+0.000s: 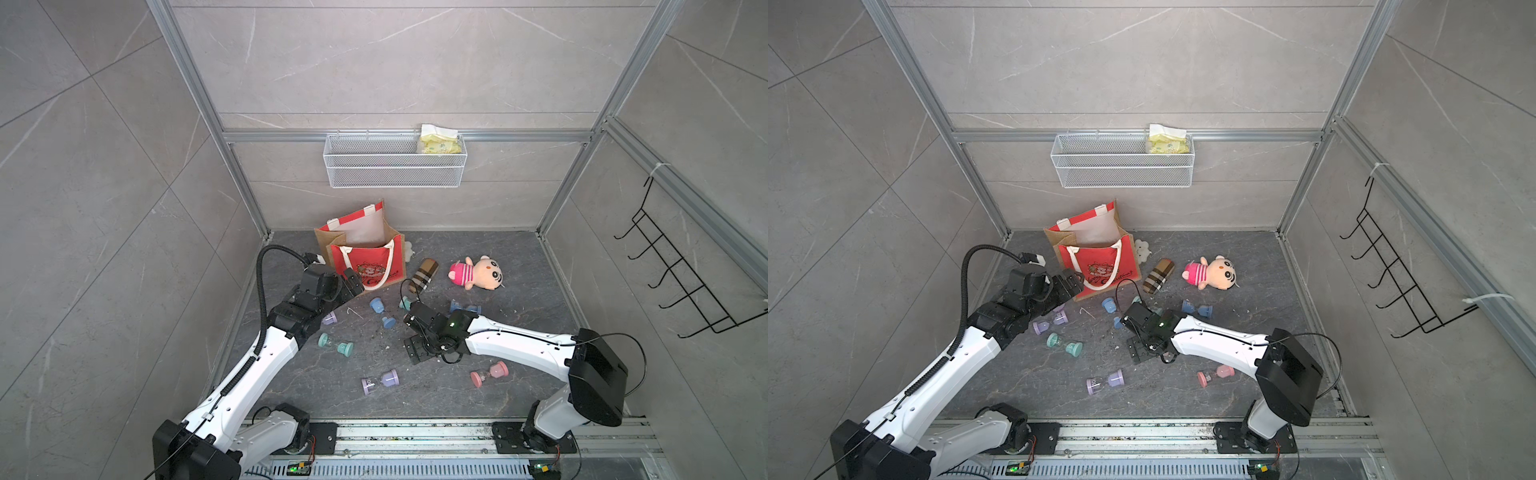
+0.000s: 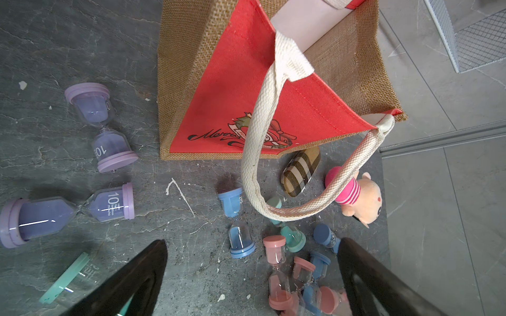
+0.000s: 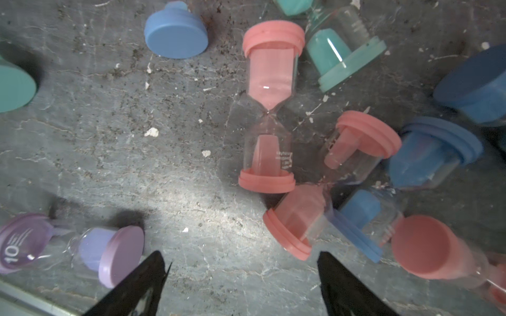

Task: Put the hourglass into the canvas bag
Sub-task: Pick up the hourglass from the center of the board.

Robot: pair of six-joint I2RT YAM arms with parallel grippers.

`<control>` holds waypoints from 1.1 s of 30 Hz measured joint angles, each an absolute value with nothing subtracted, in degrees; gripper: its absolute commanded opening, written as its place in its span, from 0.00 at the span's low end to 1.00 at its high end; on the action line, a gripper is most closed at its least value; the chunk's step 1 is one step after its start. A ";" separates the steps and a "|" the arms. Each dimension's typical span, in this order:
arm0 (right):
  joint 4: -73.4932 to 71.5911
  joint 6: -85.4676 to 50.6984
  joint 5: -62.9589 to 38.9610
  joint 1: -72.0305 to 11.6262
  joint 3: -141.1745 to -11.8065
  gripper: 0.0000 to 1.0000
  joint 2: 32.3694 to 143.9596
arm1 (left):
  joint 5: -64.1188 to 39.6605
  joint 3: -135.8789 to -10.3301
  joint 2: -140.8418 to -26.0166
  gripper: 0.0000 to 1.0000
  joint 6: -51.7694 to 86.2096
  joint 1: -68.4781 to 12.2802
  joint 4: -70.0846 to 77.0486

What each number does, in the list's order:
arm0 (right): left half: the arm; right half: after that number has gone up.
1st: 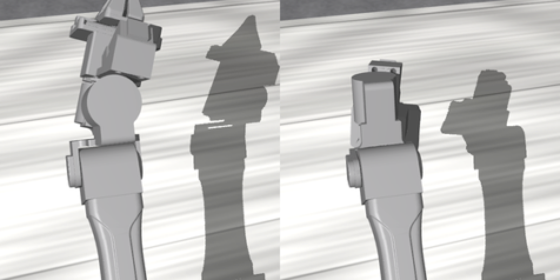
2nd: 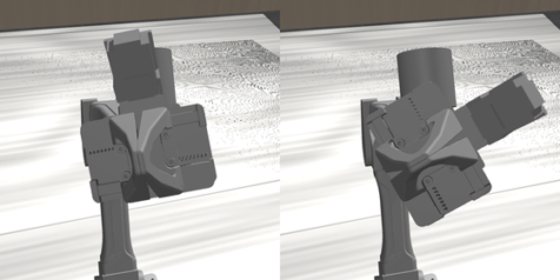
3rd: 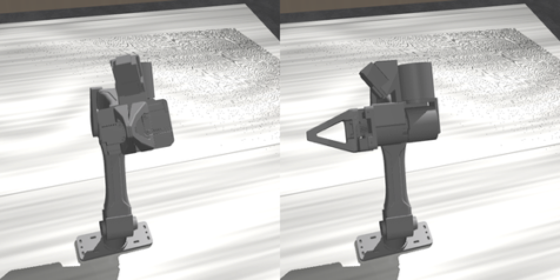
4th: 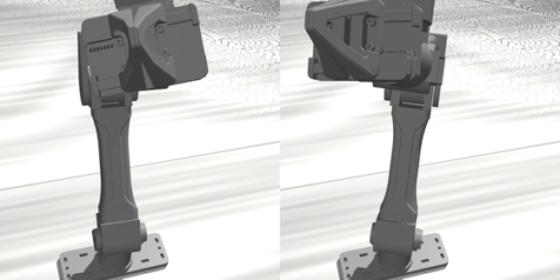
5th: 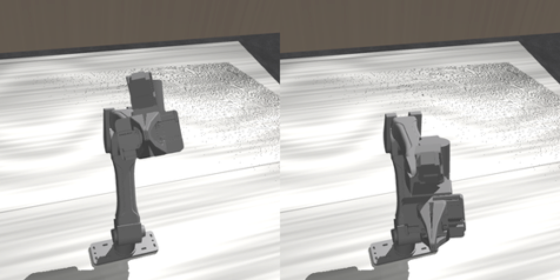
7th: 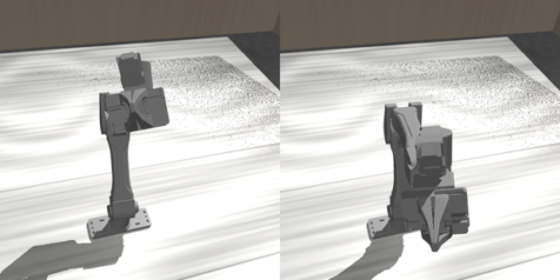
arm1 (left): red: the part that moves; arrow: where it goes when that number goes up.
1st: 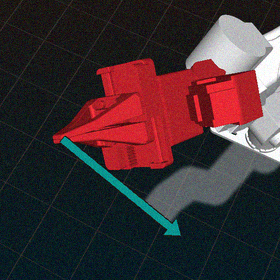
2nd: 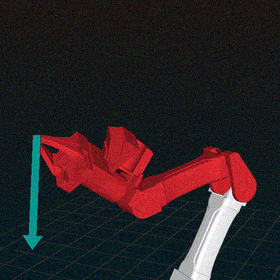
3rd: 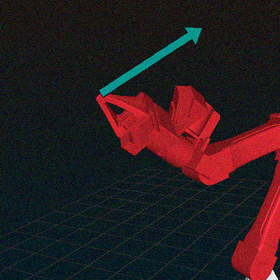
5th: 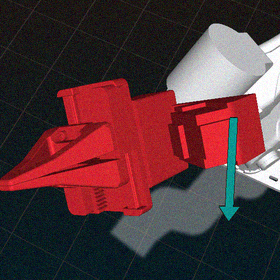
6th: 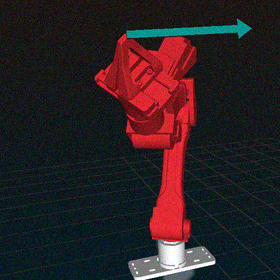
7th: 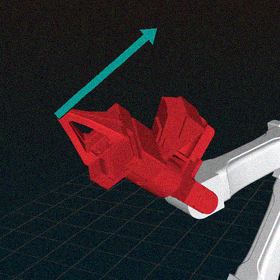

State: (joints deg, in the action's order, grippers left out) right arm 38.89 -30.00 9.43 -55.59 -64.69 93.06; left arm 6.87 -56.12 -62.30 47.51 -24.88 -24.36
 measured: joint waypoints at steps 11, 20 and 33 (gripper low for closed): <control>38.85 -29.74 14.37 -55.37 -71.90 0.75 102.80 | 6.96 -56.12 -62.33 1.00 46.63 -24.88 -24.36; 38.83 -29.34 15.49 -54.41 -73.52 0.73 107.70 | 7.38 -56.12 -62.33 1.00 46.19 -24.88 -24.47; 38.79 -28.75 14.26 -52.58 -73.47 0.60 109.65 | 7.40 -56.12 -62.35 1.00 46.04 -24.88 -24.47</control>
